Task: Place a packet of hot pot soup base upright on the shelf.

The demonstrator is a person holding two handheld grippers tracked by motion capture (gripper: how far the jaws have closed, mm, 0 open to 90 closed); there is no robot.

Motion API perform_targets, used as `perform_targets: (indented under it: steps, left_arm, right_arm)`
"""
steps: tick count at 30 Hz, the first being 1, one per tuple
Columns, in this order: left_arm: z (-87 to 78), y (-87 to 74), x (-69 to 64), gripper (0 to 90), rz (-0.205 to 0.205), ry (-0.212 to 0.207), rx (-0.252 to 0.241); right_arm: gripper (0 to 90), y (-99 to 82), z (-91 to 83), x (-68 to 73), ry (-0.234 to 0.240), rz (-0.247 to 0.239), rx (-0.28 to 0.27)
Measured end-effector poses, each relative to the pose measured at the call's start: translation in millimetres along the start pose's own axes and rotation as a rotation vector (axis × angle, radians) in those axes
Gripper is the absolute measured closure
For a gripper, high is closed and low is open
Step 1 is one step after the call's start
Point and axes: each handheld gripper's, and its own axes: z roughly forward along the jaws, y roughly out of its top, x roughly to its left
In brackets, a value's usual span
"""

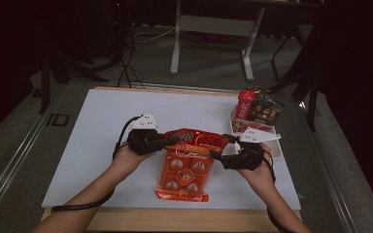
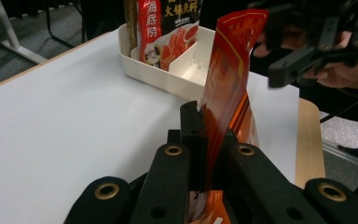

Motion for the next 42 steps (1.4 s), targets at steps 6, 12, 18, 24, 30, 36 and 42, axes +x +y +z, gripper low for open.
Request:
perform_targets:
  steps: [6, 12, 18, 24, 30, 36, 42]
  left_arm:
    - [-1.2, 2.2, -8.1, 89.5, 0.012, -0.012, -0.018]
    - [-1.3, 4.6, -14.2, 89.5, 0.024, -0.020, -0.025]
    - [-2.0, 4.5, -15.3, 89.4, 0.022, -0.034, -0.024]
    - [-6.1, 9.7, -19.1, 89.3, 0.037, -0.046, -0.017]
    - [-18.3, 24.5, -27.4, 89.1, 0.076, -0.070, -0.048]
    - [-18.3, 24.8, -26.3, 87.5, 0.074, -0.096, -0.074]
    - [-13.5, 21.9, -20.8, 78.1, 0.053, -0.093, -0.079]
  right_arm:
    - [35.6, -4.2, 6.7, 0.5, 0.080, 0.016, -0.019]
    - [59.1, -8.1, 10.4, 3.9, 0.142, -0.032, 0.021]
    - [85.4, -8.8, 9.0, 1.5, 0.225, 0.001, 0.048]
    - [89.6, -2.6, 3.6, 13.1, 0.179, -0.072, 0.075]
    - [90.0, 14.3, -12.2, 20.6, 0.176, -0.106, 0.053]
    - [90.0, 26.4, -24.6, 20.3, 0.179, -0.104, 0.022]
    - [90.0, 31.9, -29.1, 20.1, 0.145, -0.126, 0.006]
